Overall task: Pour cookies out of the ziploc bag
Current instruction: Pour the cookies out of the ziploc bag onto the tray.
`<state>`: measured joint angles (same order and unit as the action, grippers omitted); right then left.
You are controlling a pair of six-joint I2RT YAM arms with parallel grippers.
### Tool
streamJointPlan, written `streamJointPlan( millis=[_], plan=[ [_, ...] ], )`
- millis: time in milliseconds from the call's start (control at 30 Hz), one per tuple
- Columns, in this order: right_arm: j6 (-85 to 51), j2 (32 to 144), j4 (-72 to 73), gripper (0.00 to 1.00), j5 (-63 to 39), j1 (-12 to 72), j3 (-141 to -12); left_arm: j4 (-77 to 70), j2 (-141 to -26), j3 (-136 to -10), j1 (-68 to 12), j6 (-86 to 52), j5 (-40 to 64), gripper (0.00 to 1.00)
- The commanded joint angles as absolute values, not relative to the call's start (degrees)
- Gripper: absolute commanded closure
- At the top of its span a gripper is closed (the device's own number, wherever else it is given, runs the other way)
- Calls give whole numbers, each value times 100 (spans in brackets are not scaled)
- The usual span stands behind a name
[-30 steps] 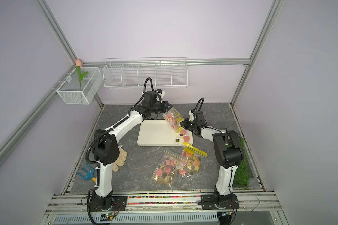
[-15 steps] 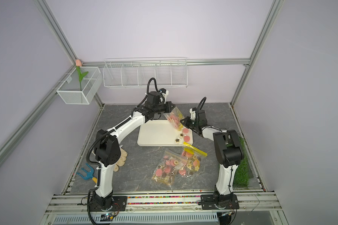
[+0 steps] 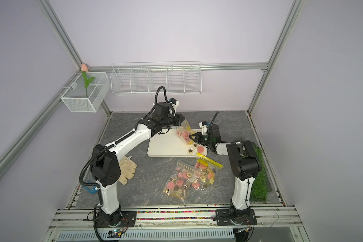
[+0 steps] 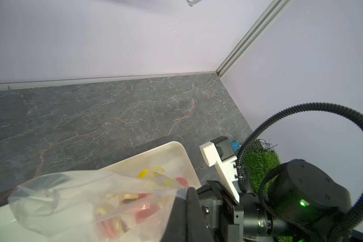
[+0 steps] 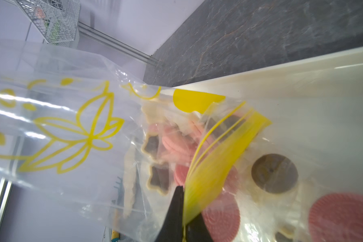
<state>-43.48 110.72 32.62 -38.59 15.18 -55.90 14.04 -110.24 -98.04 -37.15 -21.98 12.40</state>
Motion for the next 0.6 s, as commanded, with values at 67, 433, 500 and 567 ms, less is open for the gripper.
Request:
streamJointPlan(
  millis=[67,433,500,567],
  plan=[
    [-4324,10860,3455,93,-4024,1577,-5420,1066,-10505,-9577,-3744,-2070,1107,100],
    [-3756,10561,2612,93,-4195,1835,-5370,1011,-9873,-8842,-3806,-2172,937,100],
    [-3572,10493,2353,93,-4094,1931,-5347,1113,-9820,-8812,-3823,-2180,946,100],
    [-3478,10460,2225,93,-4095,2016,-5331,1125,-9728,-8701,-3857,-2184,867,100]
  ],
)
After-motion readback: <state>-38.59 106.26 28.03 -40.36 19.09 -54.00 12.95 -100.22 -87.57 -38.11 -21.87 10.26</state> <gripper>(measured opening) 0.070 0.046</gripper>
